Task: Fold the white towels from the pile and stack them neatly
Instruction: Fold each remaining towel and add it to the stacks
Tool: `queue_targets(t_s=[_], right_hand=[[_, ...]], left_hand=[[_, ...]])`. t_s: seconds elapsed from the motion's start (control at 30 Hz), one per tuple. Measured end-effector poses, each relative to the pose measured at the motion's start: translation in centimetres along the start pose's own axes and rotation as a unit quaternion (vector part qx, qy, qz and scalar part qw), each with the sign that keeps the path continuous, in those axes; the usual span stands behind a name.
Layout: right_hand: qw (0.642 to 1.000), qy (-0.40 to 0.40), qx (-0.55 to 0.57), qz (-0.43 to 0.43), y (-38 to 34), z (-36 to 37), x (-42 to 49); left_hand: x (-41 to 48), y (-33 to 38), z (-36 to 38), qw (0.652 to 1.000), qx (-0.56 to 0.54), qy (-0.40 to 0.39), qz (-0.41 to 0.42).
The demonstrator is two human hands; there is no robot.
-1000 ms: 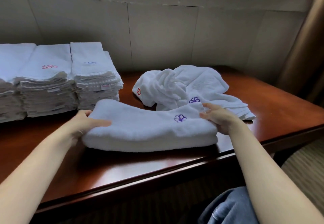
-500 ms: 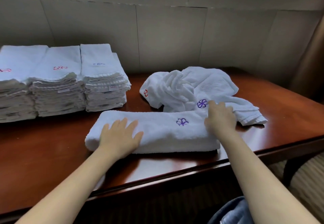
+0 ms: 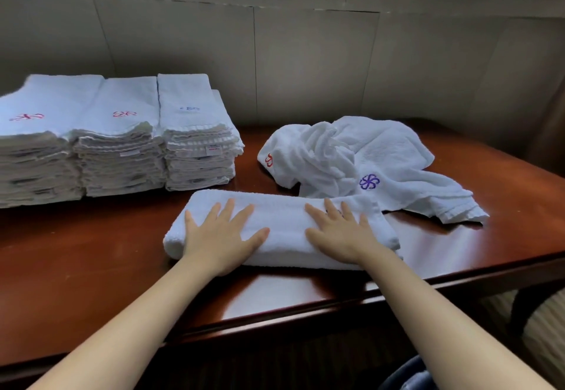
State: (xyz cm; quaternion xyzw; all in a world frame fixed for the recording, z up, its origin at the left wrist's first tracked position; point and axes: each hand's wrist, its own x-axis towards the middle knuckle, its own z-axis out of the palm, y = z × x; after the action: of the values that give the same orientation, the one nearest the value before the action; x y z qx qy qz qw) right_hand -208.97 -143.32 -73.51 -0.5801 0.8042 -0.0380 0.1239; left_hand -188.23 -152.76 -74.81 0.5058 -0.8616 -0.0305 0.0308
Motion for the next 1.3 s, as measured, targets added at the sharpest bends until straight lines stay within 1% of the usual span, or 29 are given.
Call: queue_targets(t_s=[0.1,0.23,0.4,0.47,0.5,0.53,0.6,0.63,0.67,0.7,0.77,0.83,0.87,0.93,0.97,1.0,1.03,1.07,1.13,1.17,1.23,1.27,1.3], right_hand=[[0.999,-0.007,0.000,0.035,1.1,-0.2,-0.5],[0.995,0.006,-0.006,0.097,2.1,-0.5,-1.1],[0.993,0.007,0.011,0.113,2.2,-0.9,-1.8],[0.993,0.008,-0.005,0.121,1.8,-1.7,-1.7],[0.992,0.030,-0.026,0.116,1.5,-2.3,-1.5],[0.991,0.074,-0.042,0.101,1.2,-2.9,-1.3],[0.983,0.172,-0.015,0.066,0.3,-4.1,-0.9],[0.978,0.202,0.011,0.048,-0.1,-4.4,-0.5],[0.977,0.210,0.033,0.028,-0.4,-4.6,-0.1],[0.979,0.197,0.051,0.009,-0.8,-4.6,0.4],[0.990,0.116,0.079,-0.020,-1.5,-4.4,1.2],[0.996,0.030,0.078,-0.029,-1.9,-3.9,1.7],[0.998,0.004,0.063,-0.026,-2.1,-3.8,1.8],[0.999,-0.029,0.014,-0.023,-2.5,-3.7,1.8],[0.999,-0.044,-0.012,-0.021,-2.7,-3.9,1.6],[0.997,-0.067,-0.030,-0.021,-3.0,-4.1,1.2],[0.994,-0.099,-0.032,-0.023,-3.2,-4.2,0.8],[0.990,-0.137,-0.009,-0.021,-3.5,-4.3,0.3],[0.977,-0.199,0.079,-0.015,-4.3,-4.0,-0.5],[0.974,-0.200,0.105,-0.024,-4.8,-3.7,-0.8],[0.984,-0.138,0.097,-0.064,-5.8,-3.1,-0.7],[0.986,-0.099,0.109,-0.081,-6.3,-2.7,-0.4],[0.982,-0.075,0.150,-0.090,-6.8,-2.3,-0.2]], left_hand=[[-0.1,-0.1,0.1,1.000,-0.001,0.013,0.009],[-0.2,-0.2,0.3,1.000,0.003,0.023,0.015],[-0.6,-0.3,0.4,0.999,0.012,0.040,0.028],[-0.5,-0.9,0.4,0.998,0.023,0.044,0.046],[-0.2,-1.5,0.2,0.997,0.023,0.041,0.064],[-0.1,-2.4,-0.2,0.995,0.020,0.033,0.087],[0.1,-4.5,-1.4,0.992,0.025,0.011,0.119],[0.1,-5.7,-2.0,0.992,0.039,0.014,0.123],[0.1,-6.8,-2.4,0.992,0.056,0.024,0.110],[0.1,-7.8,-2.7,0.993,0.069,0.046,0.084],[0.0,-9.1,-2.8,0.992,0.085,0.098,0.005],[-0.3,-9.2,-2.5,0.983,0.076,0.143,-0.084],[-0.4,-8.9,-2.3,0.977,0.043,0.167,-0.121],[-0.7,-7.9,-1.8,0.964,-0.071,0.184,-0.177],[-0.7,-7.3,-1.6,0.954,-0.143,0.180,-0.193],[-0.8,-6.8,-1.5,0.936,-0.219,0.175,-0.212],[-0.7,-6.4,-1.5,0.909,-0.296,0.176,-0.236],[-0.6,-6.2,-1.5,0.874,-0.367,0.181,-0.262],[-0.4,-5.9,-1.8,0.803,-0.483,0.180,-0.299],[-0.4,-5.8,-1.9,0.772,-0.532,0.166,-0.304],[-1.0,-5.4,-2.0,0.724,-0.610,0.125,-0.296],[-1.5,-5.2,-2.2,0.711,-0.632,0.103,-0.290],[-2.0,-5.1,-2.3,0.709,-0.641,0.084,-0.282]])
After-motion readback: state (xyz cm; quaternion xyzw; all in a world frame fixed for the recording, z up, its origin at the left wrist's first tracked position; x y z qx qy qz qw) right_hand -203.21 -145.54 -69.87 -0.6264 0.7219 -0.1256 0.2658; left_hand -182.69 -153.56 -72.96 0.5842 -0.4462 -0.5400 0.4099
